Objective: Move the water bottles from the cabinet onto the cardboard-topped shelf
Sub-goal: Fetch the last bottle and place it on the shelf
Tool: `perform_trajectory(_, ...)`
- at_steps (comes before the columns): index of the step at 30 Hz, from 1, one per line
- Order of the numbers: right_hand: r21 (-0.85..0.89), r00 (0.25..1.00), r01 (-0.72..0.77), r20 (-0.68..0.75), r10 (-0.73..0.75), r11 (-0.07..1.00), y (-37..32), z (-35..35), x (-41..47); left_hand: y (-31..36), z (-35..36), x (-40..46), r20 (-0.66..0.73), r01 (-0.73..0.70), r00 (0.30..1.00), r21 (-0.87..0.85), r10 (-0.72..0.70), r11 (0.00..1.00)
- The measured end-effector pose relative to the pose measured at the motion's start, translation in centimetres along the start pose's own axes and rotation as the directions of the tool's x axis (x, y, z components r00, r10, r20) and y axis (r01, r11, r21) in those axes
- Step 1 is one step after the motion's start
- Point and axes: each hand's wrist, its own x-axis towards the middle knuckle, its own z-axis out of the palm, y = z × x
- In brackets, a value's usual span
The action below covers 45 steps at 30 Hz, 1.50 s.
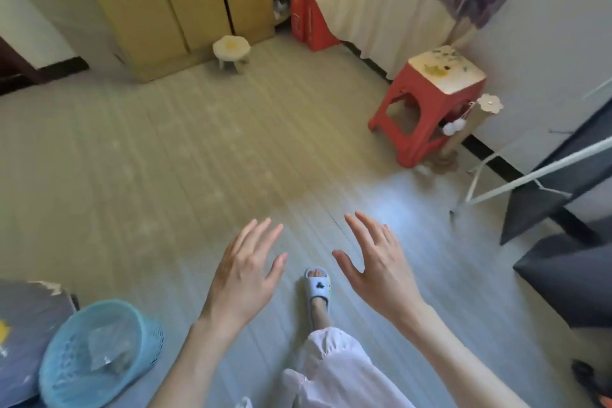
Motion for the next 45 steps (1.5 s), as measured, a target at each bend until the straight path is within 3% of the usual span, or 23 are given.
perform_trajectory(4, -0.02, 0.992, 0.096, 0.082, -0.094, 0.995, -1.2, 1.9, 12.1, -4.2, -0.6, 7.9, -0.055, 0.172, 0.983, -0.063, -0.175, 0.983)
perform_trajectory(13, 0.028, 0.946, 0.294, 0.135, -0.295, 0.955, -6.9, 3.4, 39.1, -14.6, -8.3, 27.4, -0.25, 0.318, 0.914, -0.043, -0.319, 0.947)
perform_trajectory(20, -0.022, 0.91, 0.358, 0.231, -0.344, 0.933, -11.0, 8.5, 57.5, -26.0, -11.0, 40.6, -0.22, 0.395, 0.894, -0.021, -0.39, 0.918)
perform_trajectory(29, -0.07, 0.923, 0.348, 0.202, -0.328, 0.935, -19.0, 11.7, 83.0, -40.0, -20.3, 63.9, -0.211, 0.352, 0.915, 0.005, -0.343, 0.936)
perform_trajectory(37, -0.08, 0.941, 0.293, 0.199, -0.273, 0.953, -20.7, 15.2, 103.4, -50.0, -22.6, 81.1, -0.115, 0.359, 0.927, -0.001, -0.357, 0.933)
perform_trajectory(45, -0.048, 0.922, 0.356, 0.179, -0.343, 0.933, -24.5, 17.4, 126.8, -58.9, -27.9, 100.8, -0.19, 0.398, 0.9, -0.016, -0.394, 0.917)
